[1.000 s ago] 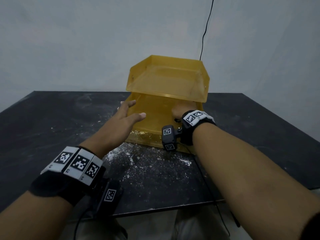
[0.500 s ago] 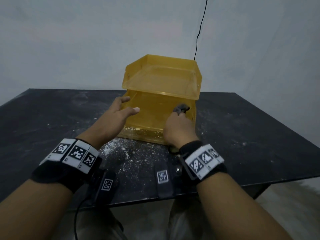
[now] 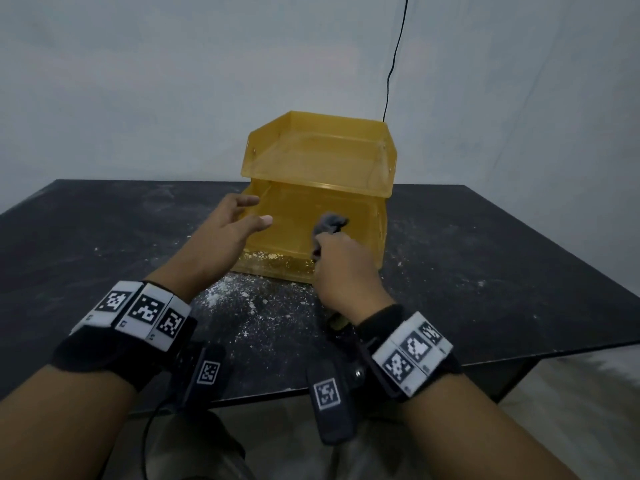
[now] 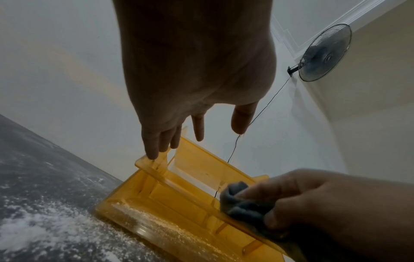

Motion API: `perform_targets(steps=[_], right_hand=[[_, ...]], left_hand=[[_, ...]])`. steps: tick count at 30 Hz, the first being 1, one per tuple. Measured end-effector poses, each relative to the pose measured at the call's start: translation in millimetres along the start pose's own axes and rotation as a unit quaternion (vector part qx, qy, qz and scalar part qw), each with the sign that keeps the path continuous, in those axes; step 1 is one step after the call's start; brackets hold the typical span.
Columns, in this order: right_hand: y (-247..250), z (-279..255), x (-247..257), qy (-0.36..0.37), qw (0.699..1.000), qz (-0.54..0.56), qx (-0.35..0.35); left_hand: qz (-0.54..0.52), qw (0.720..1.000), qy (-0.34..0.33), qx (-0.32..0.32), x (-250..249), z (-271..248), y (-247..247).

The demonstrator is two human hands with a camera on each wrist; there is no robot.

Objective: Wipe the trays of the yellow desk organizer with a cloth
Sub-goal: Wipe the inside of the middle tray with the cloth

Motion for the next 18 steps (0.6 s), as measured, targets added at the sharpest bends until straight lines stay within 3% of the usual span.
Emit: perform_targets(steps=[3,6,9,12,15,18], right_hand=[[9,-6,-1,0.006,0.996,0.088,-0.018],[9,7,-9,-0.046,0.997,0.038,-0.057],[-4,33,-11,-0.104,0.995,-0.01,0.011],[-7,63,-19,-0.148,0.988,-0.033,0.027],[-9,83,-26,-0.148,0.975,-0.144,0.086],[-3,85,-27,-0.108,0.938,-0.299,0.135]], left_hand=[[0.002,0.999,-0.041,-0.026,-7,0,0],[0.008,0.999,-0.048,-0.011,-10,0,-5],[0.013,0.999,-0.045,0.002,-12,-2,-9],[0.014,0.999,-0.031,0.028,-11,-6,-13],[0.012,0.999,-0.025,0.04,-10,-8,-13],[0.018,0.999,-0.024,0.034,-5,-5,-10]])
Point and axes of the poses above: each hand's wrist, its own z-axis towards the middle knuckle, its own y-axis out of the back of the hand, x = y × z, the point moved 6 cm from there along z, towards the middle knuckle, and after that the axes turned 10 degrees about -z, right-handed, at the moved point
